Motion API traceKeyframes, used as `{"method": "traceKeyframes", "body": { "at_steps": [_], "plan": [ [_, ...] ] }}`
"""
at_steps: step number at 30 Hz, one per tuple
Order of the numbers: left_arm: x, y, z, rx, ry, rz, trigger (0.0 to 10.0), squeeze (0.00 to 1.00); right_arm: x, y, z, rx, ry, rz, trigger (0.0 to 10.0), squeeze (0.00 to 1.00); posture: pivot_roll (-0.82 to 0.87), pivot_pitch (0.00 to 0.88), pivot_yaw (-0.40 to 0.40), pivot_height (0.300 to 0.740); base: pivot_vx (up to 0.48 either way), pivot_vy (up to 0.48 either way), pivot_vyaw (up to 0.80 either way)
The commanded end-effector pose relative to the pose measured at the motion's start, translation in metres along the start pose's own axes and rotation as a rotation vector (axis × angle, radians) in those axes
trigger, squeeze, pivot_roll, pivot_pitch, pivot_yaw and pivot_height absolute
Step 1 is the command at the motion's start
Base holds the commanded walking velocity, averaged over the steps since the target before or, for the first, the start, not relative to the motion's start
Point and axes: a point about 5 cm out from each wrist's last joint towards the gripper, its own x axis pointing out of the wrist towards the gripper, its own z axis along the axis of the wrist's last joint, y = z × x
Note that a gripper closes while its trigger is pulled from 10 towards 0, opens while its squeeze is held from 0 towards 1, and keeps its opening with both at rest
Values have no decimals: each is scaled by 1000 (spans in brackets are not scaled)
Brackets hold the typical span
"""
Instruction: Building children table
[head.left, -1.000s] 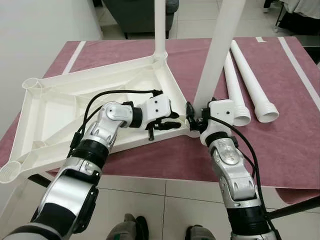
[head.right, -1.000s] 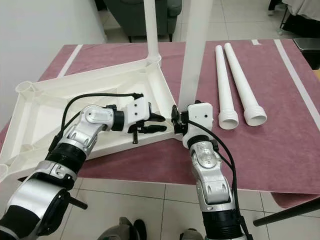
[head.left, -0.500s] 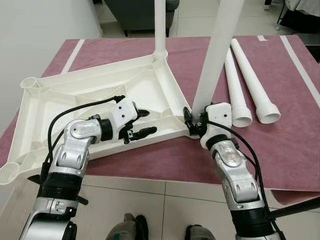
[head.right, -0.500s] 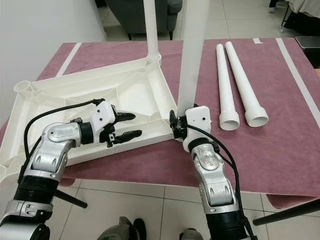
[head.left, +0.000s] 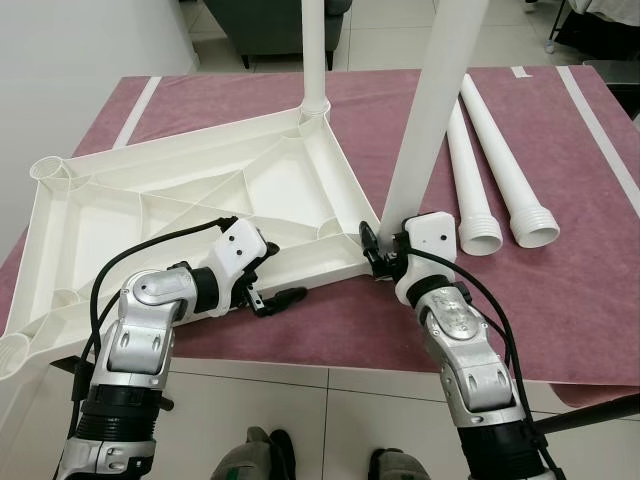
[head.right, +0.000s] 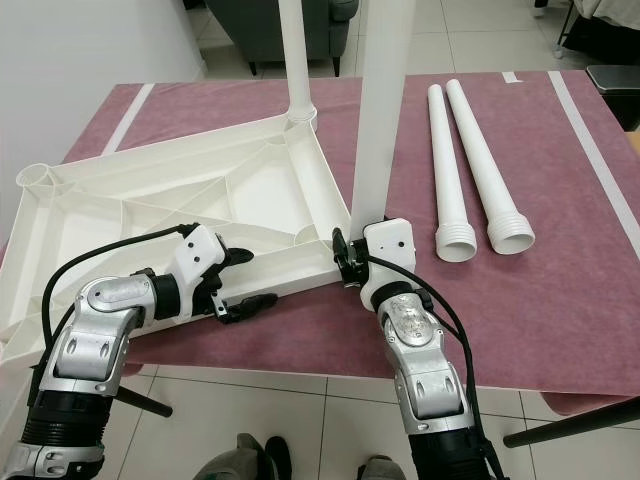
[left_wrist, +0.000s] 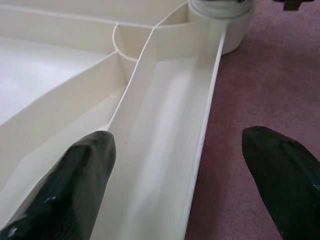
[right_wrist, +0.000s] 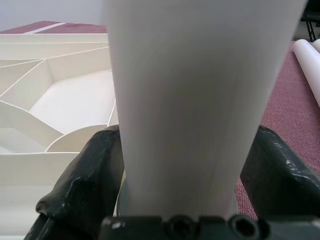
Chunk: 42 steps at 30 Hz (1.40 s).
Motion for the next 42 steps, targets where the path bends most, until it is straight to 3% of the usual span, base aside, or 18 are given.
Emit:
{"method": "traceKeyframes", "body": {
  "at_steps": [1, 3, 10, 12, 13, 15, 17, 19, 20, 27, 28, 29, 31, 32, 34, 37, 38, 42],
  "plan": [
    [-8, 16, -9, -40, 60, 343, 10000, 0, -1, 5, -2, 12, 1, 21, 10000, 0, -46, 141, 140, 740, 0, 0, 0],
    [-8, 18, -8, -64, 72, 411, 10000, 0, -1, 5, -2, 11, -1, 20, 10000, 0, -46, 141, 141, 740, 0, 0, 0],
    [-8, -8, -4, -49, 76, 216, 10000, 0, -1, 6, -2, 12, -3, 25, 10000, 0, -43, 135, 141, 740, 0, 0, 0],
    [-8, -7, -3, -49, 64, 247, 10000, 0, -1, 6, -2, 12, -4, 26, 10000, 0, -44, 133, 142, 740, 0, 0, 0],
    [-6, -10, 17, -10, -88, 217, 10000, 0, -1, 6, -2, 13, -6, 28, 10000, 0, -42, 130, 139, 740, 0, 0, 0],
    [-6, -12, 23, 1, -130, 205, 10000, 0, -1, 6, -2, 13, -6, 28, 10000, 0, -42, 130, 139, 740, 0, 0, 0],
    [-15, -31, 30, -33, -205, -53, 10000, 0, 0, 6, -2, 13, -7, 31, 10000, 0, -41, 123, 134, 740, 0, 0, 0],
    [-15, -31, 30, -33, -205, -53, 10000, 0, 0, 6, -2, 13, -7, 31, 10000, 0, -41, 123, 134, 740, 0, 0, 0],
    [-22, -42, 28, -58, -212, -206, 10000, 0, 1, 7, -3, 13, -8, 34, 10000, 0, -39, 119, 134, 740, 0, 0, 0],
    [-27, -50, 17, -69, -179, -351, 10000, 0, 2, 7, -2, 14, -12, 38, 10000, 0, -45, 114, 137, 740, 0, 0, 0],
    [-15, -34, 8, -40, -120, -178, 10000, 0, 2, 7, -2, 13, -14, 37, 10000, 0, -49, 116, 140, 740, 0, 0, 0],
    [-15, -34, 8, -40, -120, -178, 10000, 0, 2, 7, -2, 13, -14, 37, 10000, 0, -49, 116, 140, 740, 0, 0, 0],
    [4, 10, 4, 61, -41, 335, 10000, 0, 1, 6, -2, 11, -14, 30, 10000, 0, -49, 116, 142, 740, 0, 0, 0],
    [4, 10, 4, 61, -41, 335, 10000, 0, 1, 6, -2, 11, -14, 30, 10000, 0, -49, 116, 142, 740, 0, 0, 0],
    [4, 28, 12, 97, -61, 614, 10000, 0, 0, 6, -3, 11, -12, 26, 10000, 0, -52, 118, 144, 740, 0, 0, 0],
    [0, 28, 16, 102, -83, 687, 10000, 0, 0, 6, -3, 11, -13, 25, 10000, 0, -54, 120, 144, 740, 0, 0, 0],
    [3, 14, 18, 73, -122, 589, 10000, 0, 0, 6, -3, 12, -13, 23, 10000, 0, -53, 120, 144, 740, 0, 0, 0],
    [5, 6, 17, 40, -142, 503, 10000, 0, -1, 5, -3, 12, -12, 22, 10000, 0, -51, 122, 143, 740, 0, 0, 0]
  ]
}}
